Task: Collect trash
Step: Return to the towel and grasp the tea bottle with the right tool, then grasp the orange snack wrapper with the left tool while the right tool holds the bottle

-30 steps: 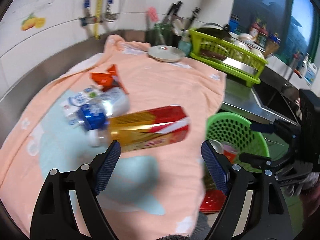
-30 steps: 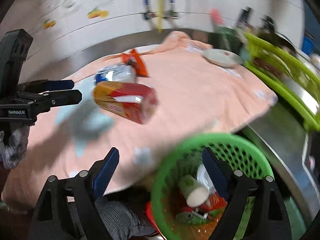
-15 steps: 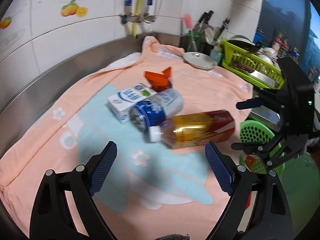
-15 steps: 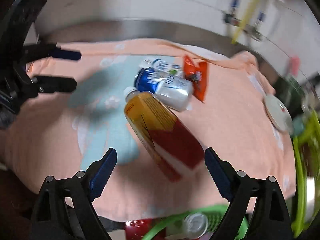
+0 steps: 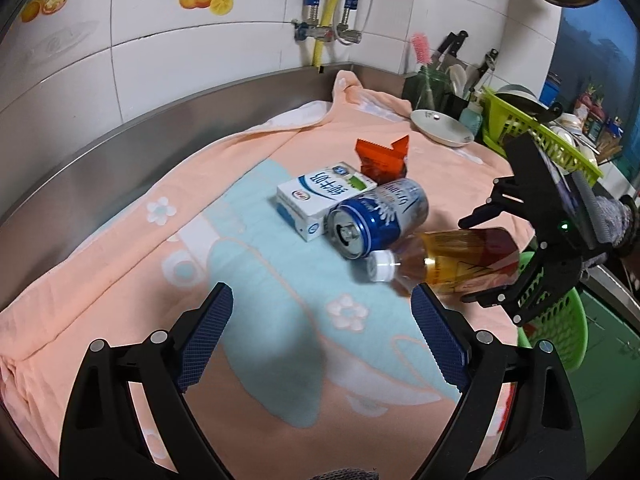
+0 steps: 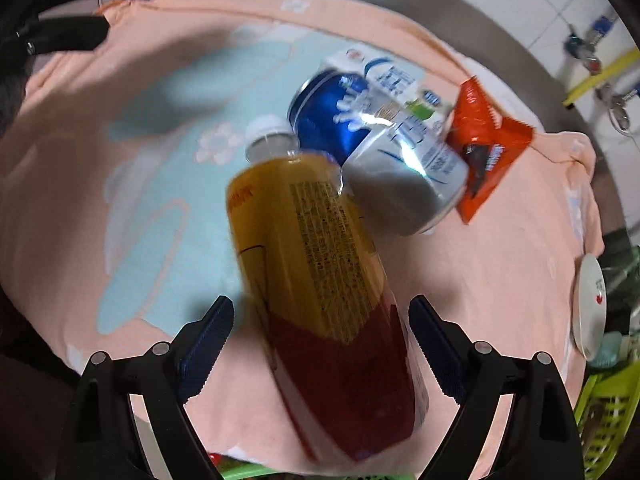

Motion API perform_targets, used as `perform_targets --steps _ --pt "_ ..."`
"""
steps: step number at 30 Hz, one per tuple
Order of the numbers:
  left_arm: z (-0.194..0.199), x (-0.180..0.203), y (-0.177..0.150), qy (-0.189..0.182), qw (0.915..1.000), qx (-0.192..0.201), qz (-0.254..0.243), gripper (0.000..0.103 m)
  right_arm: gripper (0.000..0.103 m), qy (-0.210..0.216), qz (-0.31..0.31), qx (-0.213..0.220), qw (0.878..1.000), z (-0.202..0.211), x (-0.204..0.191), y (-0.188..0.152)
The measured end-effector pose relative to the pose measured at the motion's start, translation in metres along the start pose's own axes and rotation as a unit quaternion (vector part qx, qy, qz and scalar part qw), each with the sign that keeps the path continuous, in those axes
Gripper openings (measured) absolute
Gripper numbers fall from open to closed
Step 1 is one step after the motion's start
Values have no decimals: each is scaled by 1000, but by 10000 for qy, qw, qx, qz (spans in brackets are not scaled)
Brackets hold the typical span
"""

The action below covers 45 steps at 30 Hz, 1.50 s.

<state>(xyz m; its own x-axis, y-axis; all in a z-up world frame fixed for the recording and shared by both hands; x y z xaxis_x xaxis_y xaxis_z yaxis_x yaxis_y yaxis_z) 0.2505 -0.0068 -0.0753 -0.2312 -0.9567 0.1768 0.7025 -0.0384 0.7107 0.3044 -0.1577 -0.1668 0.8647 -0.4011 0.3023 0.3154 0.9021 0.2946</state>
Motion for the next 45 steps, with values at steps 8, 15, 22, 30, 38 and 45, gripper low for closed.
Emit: perform_targets --steps 8,15,22,30,38,45 --pt "-8 1 2 29 9997 -73 -214 89 73 223 128 -210 9994 -20 -6 3" --pt "-24 14 18 -57 9992 -72 -394 89 71 134 -374 -69 9992 -8 -6 -13" --pt "-58 28 56 -204 9993 -90 -313 87 70 176 -1310 96 9912 13 -11 -40" --pt "-109 52 92 -197 9983 -160 -531 86 70 235 -1927 404 9801 31 -23 -63" --pt "-155 68 112 -370 9971 -379 -551 86 70 308 -2446 760 9661 52 -18 -82" --pt "-185 68 120 -246 9969 -519 -543 83 70 351 -2790 979 9546 71 -18 -101"
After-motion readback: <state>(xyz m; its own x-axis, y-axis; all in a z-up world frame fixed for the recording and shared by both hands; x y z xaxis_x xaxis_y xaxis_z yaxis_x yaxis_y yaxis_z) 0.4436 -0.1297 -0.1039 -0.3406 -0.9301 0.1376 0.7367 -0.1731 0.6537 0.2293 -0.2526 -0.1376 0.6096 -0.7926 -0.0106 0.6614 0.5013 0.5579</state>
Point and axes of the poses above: each gripper's, at about its wrist camera, not at the fingertips, and z roughly against the way its jaws point, x to its right, y to its top, the point moved 8 cm from there along -z, roughly the way its jaws point, and after that the axes turned 5 degrees about -y, right-handed, at the moved point
